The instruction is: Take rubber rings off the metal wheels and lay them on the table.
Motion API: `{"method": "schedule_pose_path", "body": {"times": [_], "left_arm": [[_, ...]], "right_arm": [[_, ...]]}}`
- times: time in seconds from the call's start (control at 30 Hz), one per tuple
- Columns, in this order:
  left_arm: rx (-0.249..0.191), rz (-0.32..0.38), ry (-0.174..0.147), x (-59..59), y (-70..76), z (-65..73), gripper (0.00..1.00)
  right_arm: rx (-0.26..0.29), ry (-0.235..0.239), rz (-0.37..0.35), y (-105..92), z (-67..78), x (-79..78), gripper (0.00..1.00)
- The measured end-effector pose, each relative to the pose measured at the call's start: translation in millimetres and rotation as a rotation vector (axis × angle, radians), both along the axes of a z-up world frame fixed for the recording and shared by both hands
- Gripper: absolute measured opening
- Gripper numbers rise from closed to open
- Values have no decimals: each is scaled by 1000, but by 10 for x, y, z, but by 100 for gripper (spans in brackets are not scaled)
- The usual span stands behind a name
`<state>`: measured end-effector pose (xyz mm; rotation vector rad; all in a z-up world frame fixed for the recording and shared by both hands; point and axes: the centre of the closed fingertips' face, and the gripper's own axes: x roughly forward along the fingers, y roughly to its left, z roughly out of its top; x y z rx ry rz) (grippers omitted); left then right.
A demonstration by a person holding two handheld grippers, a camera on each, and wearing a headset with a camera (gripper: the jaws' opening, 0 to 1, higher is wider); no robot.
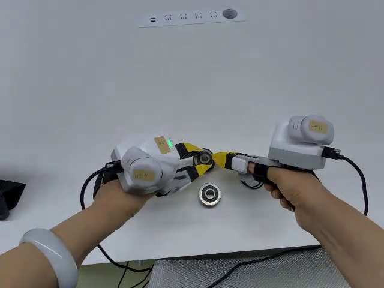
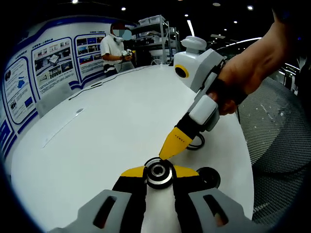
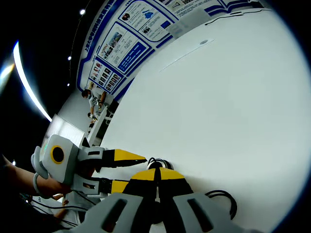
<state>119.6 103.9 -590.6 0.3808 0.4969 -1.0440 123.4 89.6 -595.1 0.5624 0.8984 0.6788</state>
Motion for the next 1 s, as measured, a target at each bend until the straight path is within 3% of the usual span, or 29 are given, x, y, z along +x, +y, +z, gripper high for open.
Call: {"method": "schedule_pose_path", "body": {"times": [0.7, 1.0], "left_arm": [[9, 43, 0, -37, 179, -21, 41], [14, 66, 6, -74, 296, -45, 48]], "right_arm": [[34, -26, 8, 77, 173, -71, 2], [71, -49, 12, 97, 346, -155, 2]]}}
